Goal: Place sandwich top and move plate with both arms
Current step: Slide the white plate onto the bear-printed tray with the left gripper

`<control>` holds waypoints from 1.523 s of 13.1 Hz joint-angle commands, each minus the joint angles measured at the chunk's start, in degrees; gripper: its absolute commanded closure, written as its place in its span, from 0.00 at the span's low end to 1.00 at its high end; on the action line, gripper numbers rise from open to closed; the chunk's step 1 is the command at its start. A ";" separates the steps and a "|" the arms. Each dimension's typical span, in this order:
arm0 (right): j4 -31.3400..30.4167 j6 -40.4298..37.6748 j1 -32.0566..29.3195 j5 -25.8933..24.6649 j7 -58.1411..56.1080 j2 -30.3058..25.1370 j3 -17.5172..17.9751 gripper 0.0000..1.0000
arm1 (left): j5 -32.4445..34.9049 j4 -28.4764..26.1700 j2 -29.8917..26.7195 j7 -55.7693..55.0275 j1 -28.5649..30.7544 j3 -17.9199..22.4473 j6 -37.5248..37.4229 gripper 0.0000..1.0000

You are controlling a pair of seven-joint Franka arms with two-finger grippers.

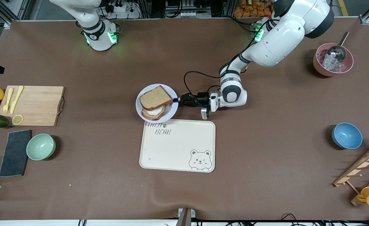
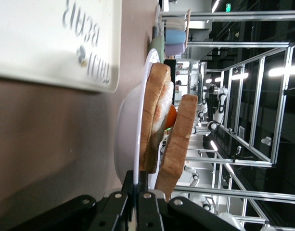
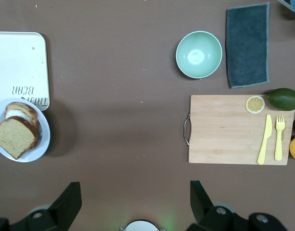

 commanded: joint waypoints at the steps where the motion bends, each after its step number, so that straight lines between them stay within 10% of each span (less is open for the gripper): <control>1: 0.98 -0.67 0.23 -0.04 0.69 0.66 0.10 0.00 | -1.38 -1.64 -2.64 1.30 6.89 -4.44 -0.31 1.00; 11: 0.98 -0.94 2.42 -2.77 0.25 1.10 0.19 0.00 | 10.22 -0.32 -2.64 -3.17 19.12 -5.69 -0.22 1.00; 20: 0.98 -0.94 2.42 -2.77 0.33 1.10 0.19 0.00 | 10.93 3.90 -0.36 -6.96 18.34 -1.03 -0.22 1.00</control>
